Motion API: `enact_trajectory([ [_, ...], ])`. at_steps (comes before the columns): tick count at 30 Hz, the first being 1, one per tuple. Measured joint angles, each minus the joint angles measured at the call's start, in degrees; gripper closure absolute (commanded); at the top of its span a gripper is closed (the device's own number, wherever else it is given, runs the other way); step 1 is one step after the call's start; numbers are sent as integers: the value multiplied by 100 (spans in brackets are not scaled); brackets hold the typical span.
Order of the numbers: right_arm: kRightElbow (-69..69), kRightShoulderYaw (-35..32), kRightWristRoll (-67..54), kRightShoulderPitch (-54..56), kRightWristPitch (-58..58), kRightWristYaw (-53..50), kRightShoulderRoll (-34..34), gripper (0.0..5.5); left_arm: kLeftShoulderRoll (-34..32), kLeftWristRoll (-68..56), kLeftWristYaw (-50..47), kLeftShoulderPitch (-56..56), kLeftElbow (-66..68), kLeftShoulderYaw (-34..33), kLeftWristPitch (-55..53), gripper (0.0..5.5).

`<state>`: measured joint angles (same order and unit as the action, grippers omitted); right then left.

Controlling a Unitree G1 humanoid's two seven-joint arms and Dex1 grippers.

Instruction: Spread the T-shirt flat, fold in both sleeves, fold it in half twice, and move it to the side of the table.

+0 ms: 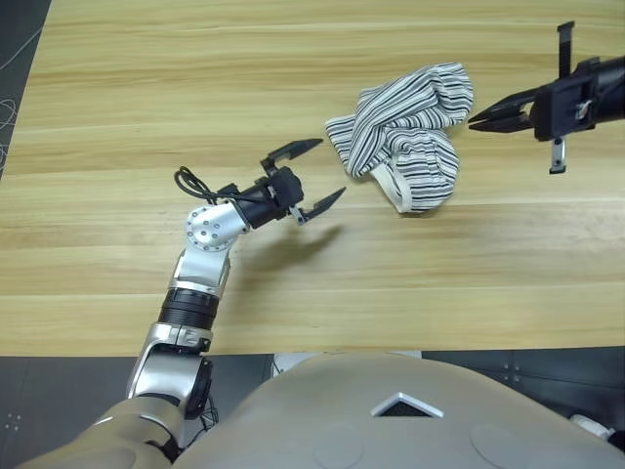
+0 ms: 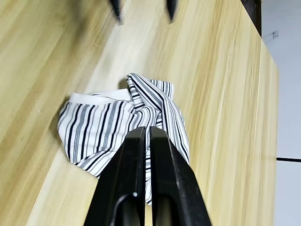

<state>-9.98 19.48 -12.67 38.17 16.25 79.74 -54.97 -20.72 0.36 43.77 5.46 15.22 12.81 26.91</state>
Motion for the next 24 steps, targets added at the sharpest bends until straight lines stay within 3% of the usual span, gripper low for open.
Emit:
enact_trajectory([
  [5, 42, -369, -489, 768, -655, 422, 261, 536, 234, 294, -107, 156, 381, 343, 246, 142],
  [11, -728, -589, -1, 1354, -515, -84, 787, 536, 412, 118, -44, 98, 304, 543, 280, 142],
  [14, -851, -578, 299, 1196, -526, -215, 845, 476, 448, 216, -181, 1, 416, 562, 329, 142],
  [21, -648, -538, 410, -997, -642, 507, 4, 336, 313, 157, -189, -139, 103, 491, 307, 142],
  [24, -614, -564, 395, -1450, -654, 525, 0, 270, 179, 95, -196, -270, -45, 426, 297, 142],
])
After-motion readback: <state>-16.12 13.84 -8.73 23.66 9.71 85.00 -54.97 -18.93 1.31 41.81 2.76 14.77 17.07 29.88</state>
